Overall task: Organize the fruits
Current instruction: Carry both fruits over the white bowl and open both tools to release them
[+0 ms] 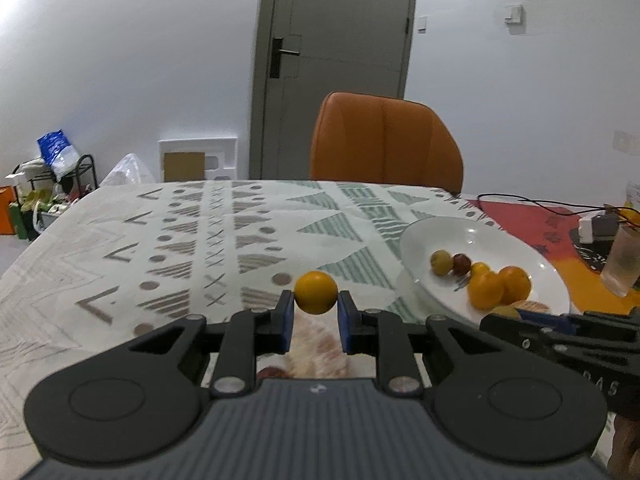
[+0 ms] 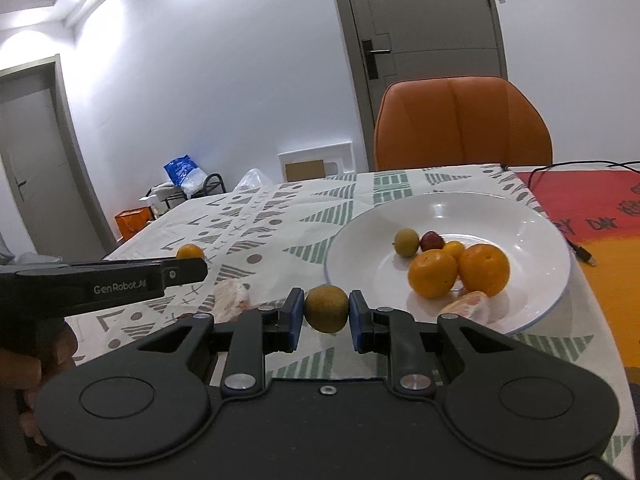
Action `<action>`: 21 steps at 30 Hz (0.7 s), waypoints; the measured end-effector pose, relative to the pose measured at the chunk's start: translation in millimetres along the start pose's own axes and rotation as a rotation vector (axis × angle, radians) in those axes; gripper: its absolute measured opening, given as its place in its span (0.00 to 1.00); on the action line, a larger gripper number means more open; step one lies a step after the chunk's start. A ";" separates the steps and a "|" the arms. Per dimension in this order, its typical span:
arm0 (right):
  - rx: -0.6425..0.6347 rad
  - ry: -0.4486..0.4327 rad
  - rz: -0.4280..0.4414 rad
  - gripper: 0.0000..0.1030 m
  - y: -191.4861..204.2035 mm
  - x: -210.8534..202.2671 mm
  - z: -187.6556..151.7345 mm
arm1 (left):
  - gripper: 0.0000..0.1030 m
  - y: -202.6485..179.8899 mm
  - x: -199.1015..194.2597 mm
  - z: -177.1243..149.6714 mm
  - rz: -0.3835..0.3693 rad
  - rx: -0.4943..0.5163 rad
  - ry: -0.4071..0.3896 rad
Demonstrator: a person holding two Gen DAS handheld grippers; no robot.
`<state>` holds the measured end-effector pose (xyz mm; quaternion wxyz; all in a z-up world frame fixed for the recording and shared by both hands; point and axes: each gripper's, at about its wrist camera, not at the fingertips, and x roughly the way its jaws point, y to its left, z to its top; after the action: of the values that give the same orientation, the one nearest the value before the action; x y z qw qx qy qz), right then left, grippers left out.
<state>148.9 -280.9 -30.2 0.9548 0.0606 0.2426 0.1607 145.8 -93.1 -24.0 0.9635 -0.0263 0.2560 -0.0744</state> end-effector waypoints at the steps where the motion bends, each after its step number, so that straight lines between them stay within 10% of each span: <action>1: 0.001 -0.002 -0.005 0.22 -1.6 -0.6 0.5 | 0.20 -2.9 1.1 2.4 -0.008 0.002 -0.005; 21: 0.020 -0.034 -0.096 0.22 -33.2 -9.0 11.5 | 0.20 -57.4 26.6 18.9 -0.125 0.061 -0.028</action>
<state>156.1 -315.6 -22.6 0.9648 0.0613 0.2305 0.1112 170.5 -153.7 -15.5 0.9607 -0.0140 0.2381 -0.1420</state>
